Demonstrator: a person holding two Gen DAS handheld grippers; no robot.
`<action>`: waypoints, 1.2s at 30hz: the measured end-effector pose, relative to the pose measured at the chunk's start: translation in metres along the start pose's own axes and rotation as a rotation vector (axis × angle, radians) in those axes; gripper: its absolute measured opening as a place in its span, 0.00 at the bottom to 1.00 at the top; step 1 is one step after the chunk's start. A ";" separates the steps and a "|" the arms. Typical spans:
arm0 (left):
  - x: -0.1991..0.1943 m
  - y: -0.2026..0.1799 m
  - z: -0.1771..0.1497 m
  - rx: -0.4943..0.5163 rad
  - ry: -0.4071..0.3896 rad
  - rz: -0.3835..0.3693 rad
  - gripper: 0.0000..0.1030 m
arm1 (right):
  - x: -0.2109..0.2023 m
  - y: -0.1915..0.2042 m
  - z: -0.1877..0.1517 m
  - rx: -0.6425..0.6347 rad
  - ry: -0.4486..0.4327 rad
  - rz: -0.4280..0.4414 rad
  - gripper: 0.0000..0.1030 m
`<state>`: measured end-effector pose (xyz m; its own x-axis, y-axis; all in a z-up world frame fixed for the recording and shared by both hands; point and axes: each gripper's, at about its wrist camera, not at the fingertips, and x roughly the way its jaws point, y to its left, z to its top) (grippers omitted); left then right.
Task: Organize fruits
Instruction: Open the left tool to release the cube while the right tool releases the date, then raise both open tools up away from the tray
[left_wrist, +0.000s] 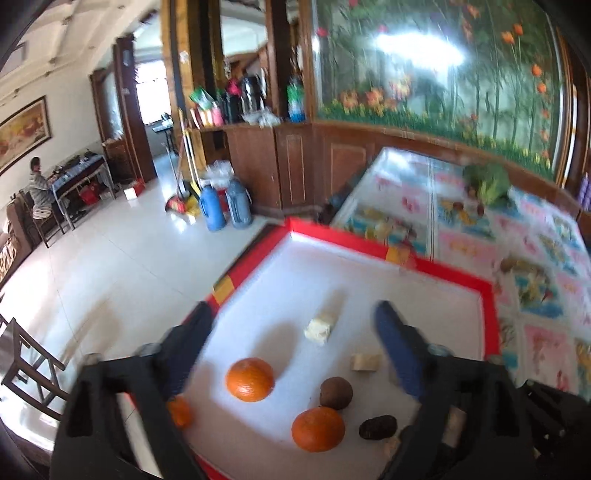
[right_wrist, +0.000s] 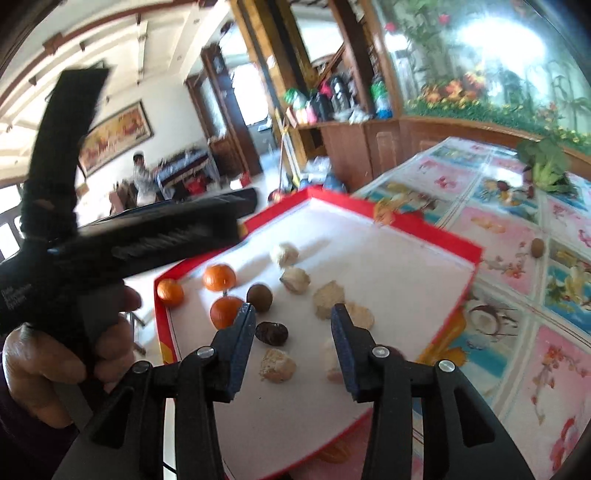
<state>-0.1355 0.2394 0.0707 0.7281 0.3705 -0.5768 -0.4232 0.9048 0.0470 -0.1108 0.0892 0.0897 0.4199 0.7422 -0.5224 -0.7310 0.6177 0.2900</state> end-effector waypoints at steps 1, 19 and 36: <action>-0.007 0.001 0.001 -0.009 -0.026 0.001 0.96 | -0.006 -0.003 -0.001 0.011 -0.017 -0.006 0.43; -0.085 -0.011 0.009 -0.050 -0.135 -0.030 1.00 | -0.079 -0.023 -0.005 0.033 -0.192 -0.130 0.50; -0.082 -0.010 0.008 -0.045 -0.124 0.028 1.00 | -0.065 -0.017 -0.012 -0.006 -0.154 -0.134 0.50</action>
<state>-0.1868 0.2019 0.1237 0.7751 0.4214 -0.4707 -0.4666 0.8842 0.0232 -0.1326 0.0275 0.1088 0.5902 0.6849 -0.4273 -0.6660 0.7123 0.2216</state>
